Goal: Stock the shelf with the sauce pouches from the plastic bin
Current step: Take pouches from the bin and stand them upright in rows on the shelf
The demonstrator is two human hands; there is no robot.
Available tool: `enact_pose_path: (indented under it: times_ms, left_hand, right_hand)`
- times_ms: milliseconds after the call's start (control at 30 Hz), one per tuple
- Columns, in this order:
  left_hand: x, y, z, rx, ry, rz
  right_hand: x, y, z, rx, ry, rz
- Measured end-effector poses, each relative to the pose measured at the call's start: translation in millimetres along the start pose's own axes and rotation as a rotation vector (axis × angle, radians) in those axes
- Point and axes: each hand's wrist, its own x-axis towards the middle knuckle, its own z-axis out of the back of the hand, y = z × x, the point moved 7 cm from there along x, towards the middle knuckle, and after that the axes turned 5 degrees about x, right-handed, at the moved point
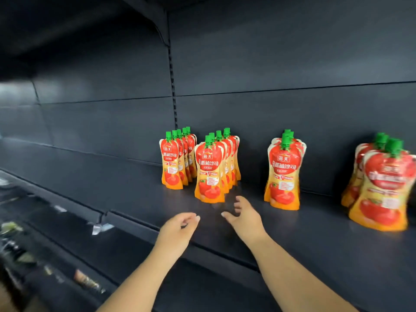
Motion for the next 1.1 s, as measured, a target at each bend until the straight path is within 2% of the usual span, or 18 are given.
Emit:
enact_pose_path:
  times_ms: [167, 300, 467, 733, 967, 1100]
  left_hand:
    - [-95, -28, -3, -0.017, 0.025, 0.004]
    - [-163, -51, -24, 0.044, 0.11, -0.019]
    - [-243, -80, -77, 0.061, 0.265, -0.082]
    - [-366, -107, -189, 0.173, 0.644, -0.305]
    - [-486, -97, -254, 0.14, 0.853, -0.324]
    - [-537, -74, -291, 0.191, 0.919, -0.25]
  right_hand:
    - [-99, -18, 70, -0.151, -0.046, 0.148]
    - [-186, -34, 128, -0.331, -0.035, 0.215]
    - [-284, -66, 183, -0.586, 0.028, 0.183]
    - [-446, -167, 247, -0.703, -0.081, -0.229]
    - [-592, -233, 284, -0.716, -0.105, -0.515]
    - [-652, -287, 299, -0.733, -0.049, -0.657]
